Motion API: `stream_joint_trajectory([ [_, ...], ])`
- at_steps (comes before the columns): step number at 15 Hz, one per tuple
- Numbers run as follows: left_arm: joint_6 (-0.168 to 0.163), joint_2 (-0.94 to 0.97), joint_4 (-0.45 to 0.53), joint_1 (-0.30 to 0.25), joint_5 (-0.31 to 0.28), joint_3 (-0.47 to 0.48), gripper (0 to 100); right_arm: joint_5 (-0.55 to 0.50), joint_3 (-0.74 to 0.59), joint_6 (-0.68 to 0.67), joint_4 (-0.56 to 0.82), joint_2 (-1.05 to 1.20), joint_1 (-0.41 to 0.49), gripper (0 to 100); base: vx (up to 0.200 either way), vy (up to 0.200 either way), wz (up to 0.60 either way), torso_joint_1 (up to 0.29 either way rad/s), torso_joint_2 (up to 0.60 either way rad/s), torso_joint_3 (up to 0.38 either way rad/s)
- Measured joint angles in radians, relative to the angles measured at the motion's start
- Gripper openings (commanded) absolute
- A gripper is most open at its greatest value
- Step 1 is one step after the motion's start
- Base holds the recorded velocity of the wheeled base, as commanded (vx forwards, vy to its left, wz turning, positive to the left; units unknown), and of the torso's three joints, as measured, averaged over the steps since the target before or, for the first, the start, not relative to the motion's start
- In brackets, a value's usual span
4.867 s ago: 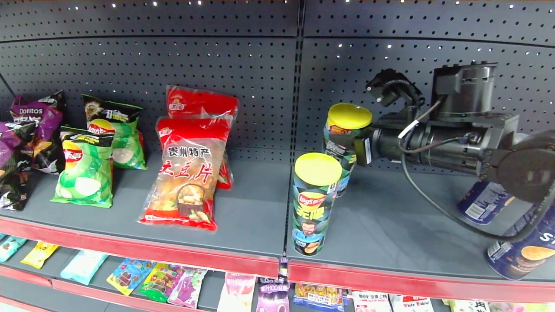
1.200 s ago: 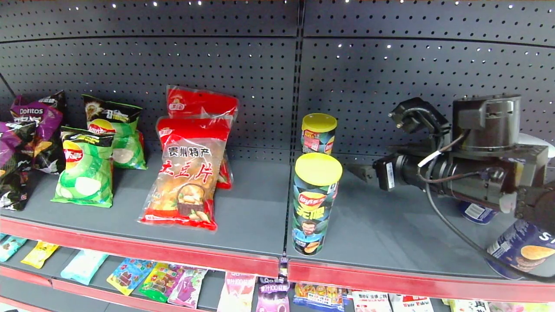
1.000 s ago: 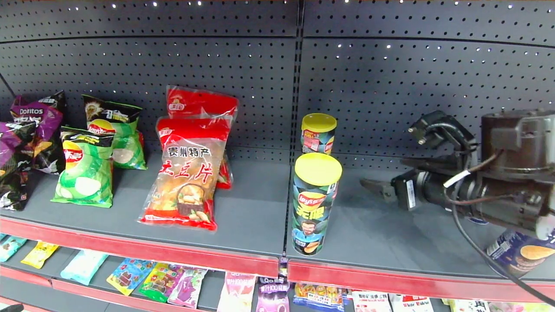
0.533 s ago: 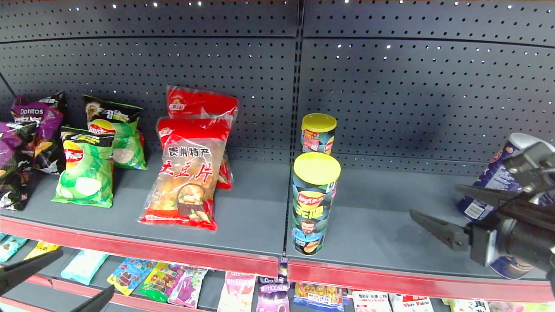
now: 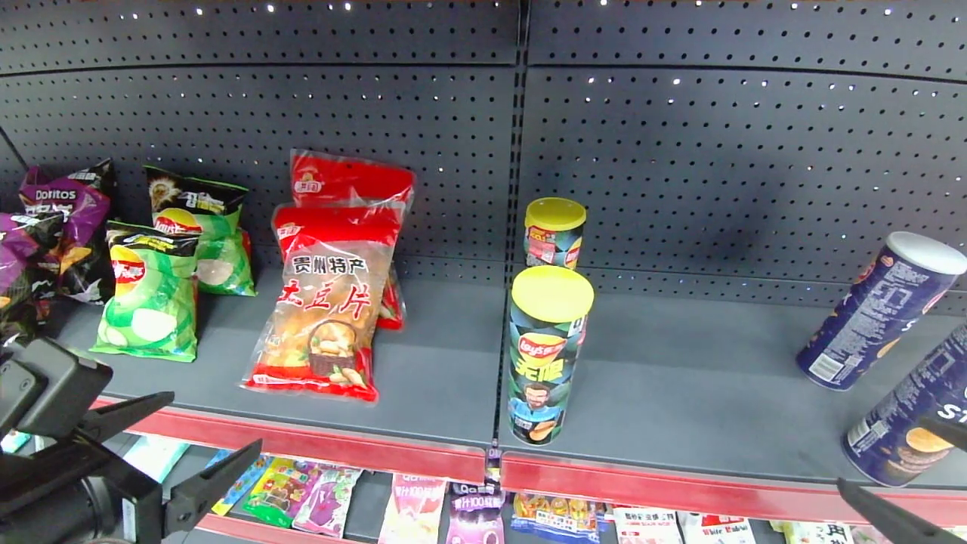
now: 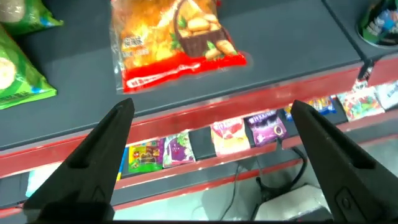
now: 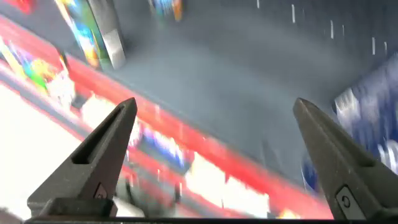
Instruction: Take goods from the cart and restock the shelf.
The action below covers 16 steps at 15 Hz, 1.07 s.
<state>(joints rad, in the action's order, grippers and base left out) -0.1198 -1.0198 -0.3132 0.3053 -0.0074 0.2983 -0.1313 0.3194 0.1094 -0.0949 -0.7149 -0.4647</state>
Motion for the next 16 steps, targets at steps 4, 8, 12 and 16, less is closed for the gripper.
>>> stream_joint_trajectory([
  [4,-0.005,-0.002,0.017,-0.001,0.014,-0.01,100,0.025,0.07,0.003,0.132,0.096,0.023,100,0.0,0.0,0.0,0.0,0.0,0.0],
  [8,-0.014,0.046,0.053,-0.002,0.031,-0.036,100,0.023,0.073,0.005,0.137,0.133,0.029,100,0.0,0.0,0.0,0.0,0.0,0.0],
  [12,-0.027,0.11,0.104,-0.003,0.041,-0.041,100,0.023,0.057,0.033,0.138,0.159,0.05,100,0.0,0.0,0.0,0.0,0.0,0.0],
  [16,-0.031,0.144,0.116,-0.003,0.047,-0.042,100,0.022,0.038,0.036,0.138,0.176,0.052,100,0.0,0.0,0.0,0.0,0.0,0.0],
])
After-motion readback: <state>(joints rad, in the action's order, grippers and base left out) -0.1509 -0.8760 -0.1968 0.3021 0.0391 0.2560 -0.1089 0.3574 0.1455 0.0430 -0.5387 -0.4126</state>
